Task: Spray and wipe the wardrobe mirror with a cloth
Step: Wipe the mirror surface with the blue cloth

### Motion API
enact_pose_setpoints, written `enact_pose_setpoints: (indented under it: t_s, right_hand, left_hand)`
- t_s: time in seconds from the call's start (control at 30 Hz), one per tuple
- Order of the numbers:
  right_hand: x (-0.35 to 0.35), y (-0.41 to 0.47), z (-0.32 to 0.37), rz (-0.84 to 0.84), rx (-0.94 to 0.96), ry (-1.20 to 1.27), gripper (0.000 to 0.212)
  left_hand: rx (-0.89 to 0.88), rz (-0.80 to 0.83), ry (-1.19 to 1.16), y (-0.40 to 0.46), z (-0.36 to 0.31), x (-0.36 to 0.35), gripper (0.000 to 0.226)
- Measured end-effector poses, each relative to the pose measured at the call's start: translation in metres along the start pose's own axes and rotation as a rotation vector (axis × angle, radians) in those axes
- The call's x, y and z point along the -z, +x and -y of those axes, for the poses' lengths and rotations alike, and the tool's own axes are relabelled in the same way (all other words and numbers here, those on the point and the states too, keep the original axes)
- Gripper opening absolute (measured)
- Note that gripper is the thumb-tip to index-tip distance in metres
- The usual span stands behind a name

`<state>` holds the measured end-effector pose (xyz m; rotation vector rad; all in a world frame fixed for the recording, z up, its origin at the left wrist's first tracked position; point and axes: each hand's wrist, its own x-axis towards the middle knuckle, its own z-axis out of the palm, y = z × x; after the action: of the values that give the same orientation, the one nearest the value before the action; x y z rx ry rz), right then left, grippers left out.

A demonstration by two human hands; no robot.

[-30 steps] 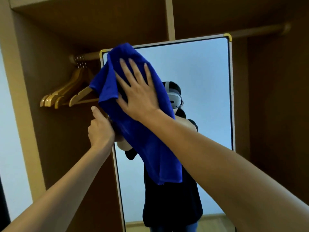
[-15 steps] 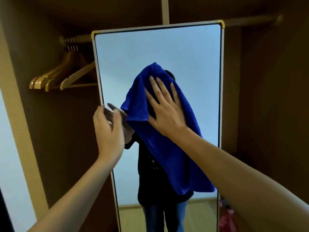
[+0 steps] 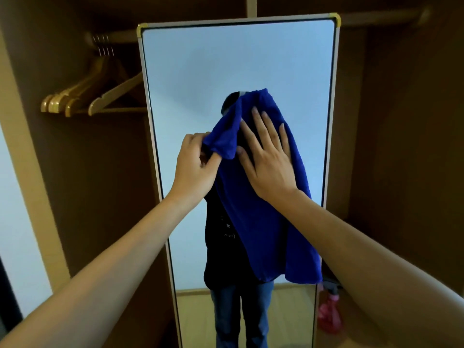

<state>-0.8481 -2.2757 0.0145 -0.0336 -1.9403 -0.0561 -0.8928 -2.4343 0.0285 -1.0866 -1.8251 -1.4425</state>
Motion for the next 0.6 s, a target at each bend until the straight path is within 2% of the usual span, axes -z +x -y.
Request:
enact_pose_setpoints:
  t_s: [0.13,0.23,0.33,0.47,0.6]
  right_hand:
    - [0.012,-0.018,0.001,0.012,-0.105,0.109,0.057]
    - [0.02,-0.041,0.007,0.053,-0.189,0.255,0.057]
    - [0.032,-0.073,0.016,0.121,-0.303,0.393,0.055]
    - [0.047,-0.117,0.032,0.249,-0.499,0.76,0.056]
    - [0.05,-0.166,0.057,0.341,-0.697,0.939,0.068]
  left_hand:
    - [0.282,0.092,-0.552,-0.01,-0.023,-0.008,0.012]
    - [0.517,0.127,-0.81,-0.022,-0.033,-0.018,0.021]
    - [0.655,0.158,-0.914,-0.045,-0.037,-0.023,0.032]
    - [0.752,0.228,-0.932,-0.094,-0.042,-0.025,0.029]
    - [0.874,0.213,-0.932,-0.151,-0.033,-0.024,0.025]
